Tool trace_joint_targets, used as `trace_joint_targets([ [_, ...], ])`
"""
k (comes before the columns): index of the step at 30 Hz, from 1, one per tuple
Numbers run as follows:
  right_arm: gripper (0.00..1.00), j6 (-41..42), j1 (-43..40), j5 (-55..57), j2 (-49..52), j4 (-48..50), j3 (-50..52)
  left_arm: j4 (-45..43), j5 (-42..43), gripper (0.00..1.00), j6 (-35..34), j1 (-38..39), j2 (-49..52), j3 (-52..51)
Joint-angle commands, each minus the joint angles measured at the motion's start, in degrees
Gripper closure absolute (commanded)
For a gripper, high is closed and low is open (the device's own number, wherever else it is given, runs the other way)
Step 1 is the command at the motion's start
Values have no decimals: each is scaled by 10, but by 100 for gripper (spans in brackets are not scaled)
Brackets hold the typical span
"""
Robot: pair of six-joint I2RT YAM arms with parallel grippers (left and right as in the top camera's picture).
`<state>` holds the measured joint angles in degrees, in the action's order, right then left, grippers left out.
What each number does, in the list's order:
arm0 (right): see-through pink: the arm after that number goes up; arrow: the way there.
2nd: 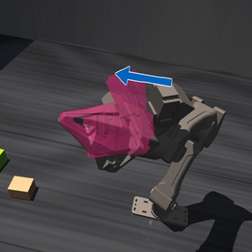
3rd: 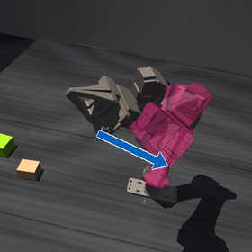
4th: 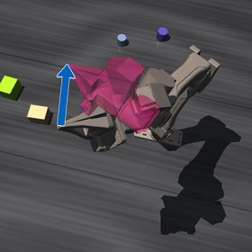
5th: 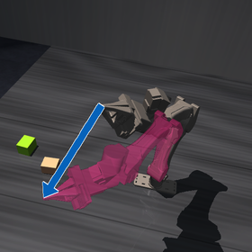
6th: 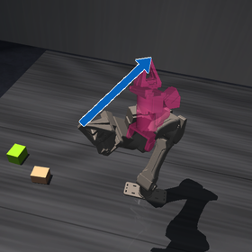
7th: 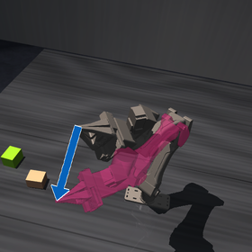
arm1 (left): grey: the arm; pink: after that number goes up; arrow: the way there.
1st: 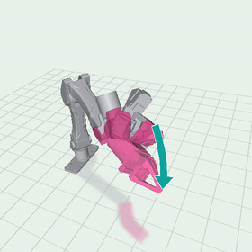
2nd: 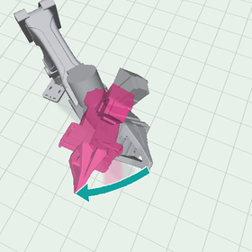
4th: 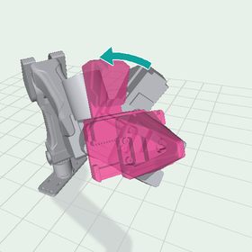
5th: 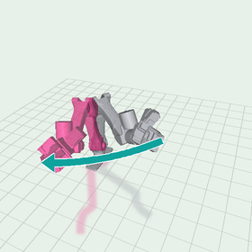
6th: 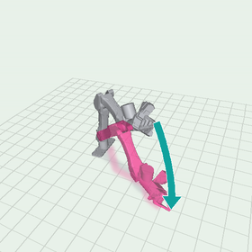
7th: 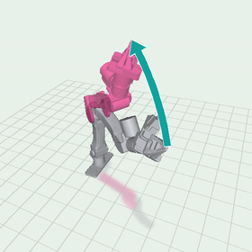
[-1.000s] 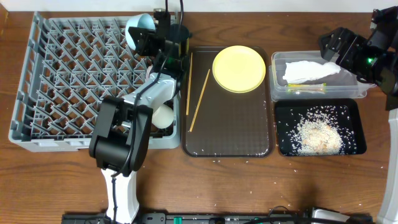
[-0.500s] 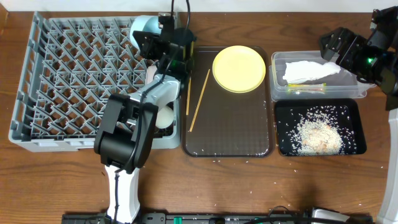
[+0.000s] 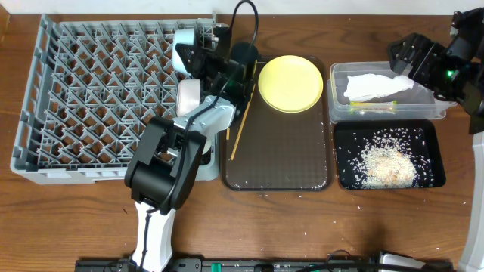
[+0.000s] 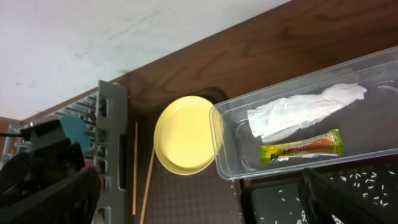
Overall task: Sort waste into correct bins and load items into the dishwasher
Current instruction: 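Carry the light-blue bowl into the dish rack and release it, then move the left gripper to the yellow plate rim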
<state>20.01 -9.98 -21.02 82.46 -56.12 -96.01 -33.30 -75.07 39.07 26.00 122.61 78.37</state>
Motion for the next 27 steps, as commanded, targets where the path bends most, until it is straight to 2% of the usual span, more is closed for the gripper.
trace_joint_targets([
  [1, 1, 3, -5, -2, 1, -1, -6, -2, -25, 52, -8, 5, 8, 3],
  [7, 1, 3, -5, -2, 1, -1, -6, -1, -12, 37, -38, 8, 9, 3],
  [16, 1, 3, -5, -2, 1, -1, -6, 64, 59, 32, -104, 8, 9, 3],
  [18, 1, 3, -5, -2, 1, -1, -6, 61, 70, 30, -106, 7, 8, 3],
  [27, 1, 3, -5, -2, 1, -1, -6, 45, 75, 10, -104, 6, -16, 36],
])
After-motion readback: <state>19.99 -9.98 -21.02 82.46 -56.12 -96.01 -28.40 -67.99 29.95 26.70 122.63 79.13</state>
